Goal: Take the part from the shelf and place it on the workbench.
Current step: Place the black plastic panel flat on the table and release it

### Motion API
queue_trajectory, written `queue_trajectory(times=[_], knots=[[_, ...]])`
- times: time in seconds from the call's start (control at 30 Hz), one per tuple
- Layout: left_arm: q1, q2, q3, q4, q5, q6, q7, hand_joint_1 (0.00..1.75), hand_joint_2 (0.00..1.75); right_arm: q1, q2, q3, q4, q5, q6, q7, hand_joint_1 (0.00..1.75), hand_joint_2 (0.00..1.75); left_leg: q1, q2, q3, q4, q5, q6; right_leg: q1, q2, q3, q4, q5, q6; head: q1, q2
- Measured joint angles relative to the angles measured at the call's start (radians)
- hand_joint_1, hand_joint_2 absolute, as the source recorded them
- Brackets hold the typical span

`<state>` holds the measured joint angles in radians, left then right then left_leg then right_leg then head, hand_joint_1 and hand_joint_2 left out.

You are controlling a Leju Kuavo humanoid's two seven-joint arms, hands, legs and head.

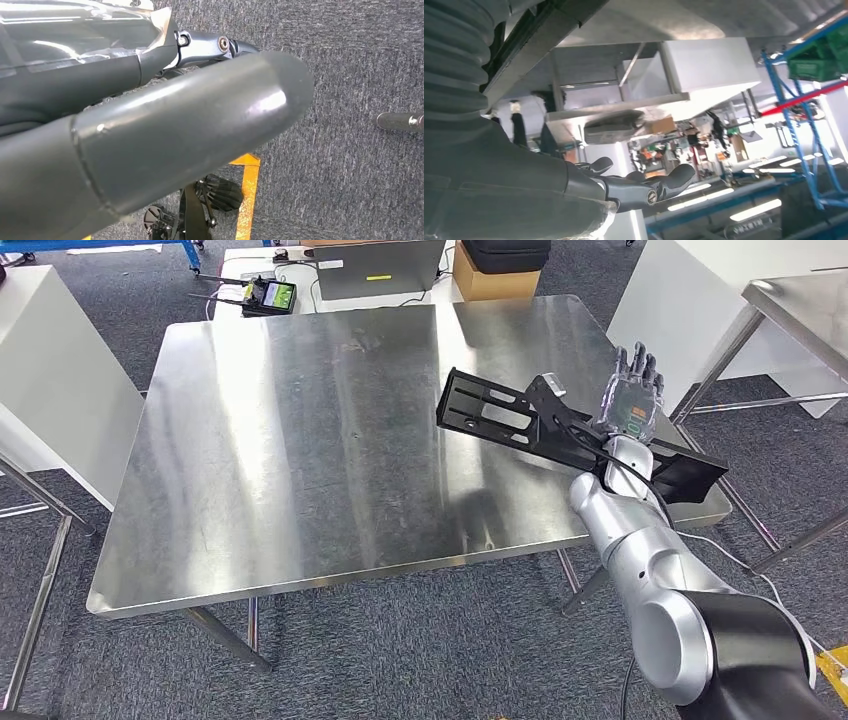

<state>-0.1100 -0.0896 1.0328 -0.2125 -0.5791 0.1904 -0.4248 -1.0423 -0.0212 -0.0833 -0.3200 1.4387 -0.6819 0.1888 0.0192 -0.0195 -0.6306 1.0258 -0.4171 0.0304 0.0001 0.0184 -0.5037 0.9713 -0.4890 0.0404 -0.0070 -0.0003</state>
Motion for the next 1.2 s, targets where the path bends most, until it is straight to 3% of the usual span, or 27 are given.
queue_trajectory(times=[0.23,0.3,0.47,0.6,1.0,1.2], knots=[[0.0,0.0,0.015,0.0,0.001,0.006,-0.001,0.0,0.0,-0.037,0.025,-0.002,-0.002,0.023,0.005,-0.005,0.0,1.75,0.0,0.0,0.0,0.0,0.0,0.0,0.0,0.0,-0.001,0.0,0.0,0.0,0.0,0.0],[0.0,0.0,0.018,0.0,0.003,0.007,-0.001,0.0,0.0,-0.045,0.033,-0.002,-0.001,0.03,0.046,0.0,0.0,1.75,0.0,0.0,-0.001,0.0,0.0,0.0,0.0,-0.001,-0.001,0.0,0.0,0.0,0.0,0.0],[0.0,0.0,0.032,0.0,0.014,0.01,-0.003,0.0,0.0,-0.062,0.065,-0.009,0.014,0.007,0.425,0.041,0.0,1.75,0.0,0.0,-0.001,0.0,0.0,0.0,0.0,-0.001,-0.002,0.0,0.0,-0.001,0.0,0.0],[0.0,0.0,0.046,0.0,0.014,0.012,-0.003,0.0,0.0,-0.056,0.089,-0.021,0.027,-0.001,0.571,0.082,0.0,1.75,0.001,-0.001,-0.001,0.0,0.0,0.0,0.0,-0.002,-0.004,0.0,-0.001,-0.001,0.0,0.0],[0.005,0.0,0.059,0.0,0.012,0.022,-0.002,0.0,0.0,-0.032,0.093,-0.044,0.03,0.004,0.57,0.105,0.0,1.75,0.0,-0.001,-0.003,0.0,0.0,0.0,0.0,-0.003,-0.003,0.0,-0.001,-0.001,0.0,0.0],[0.005,0.0,0.066,0.0,0.003,0.021,-0.007,0.0,0.0,-0.03,0.088,-0.054,0.03,0.01,0.515,0.087,0.0,1.75,0.0,-0.001,-0.002,0.0,0.0,0.0,0.0,-0.003,-0.003,0.0,-0.001,-0.001,0.0,0.0]])
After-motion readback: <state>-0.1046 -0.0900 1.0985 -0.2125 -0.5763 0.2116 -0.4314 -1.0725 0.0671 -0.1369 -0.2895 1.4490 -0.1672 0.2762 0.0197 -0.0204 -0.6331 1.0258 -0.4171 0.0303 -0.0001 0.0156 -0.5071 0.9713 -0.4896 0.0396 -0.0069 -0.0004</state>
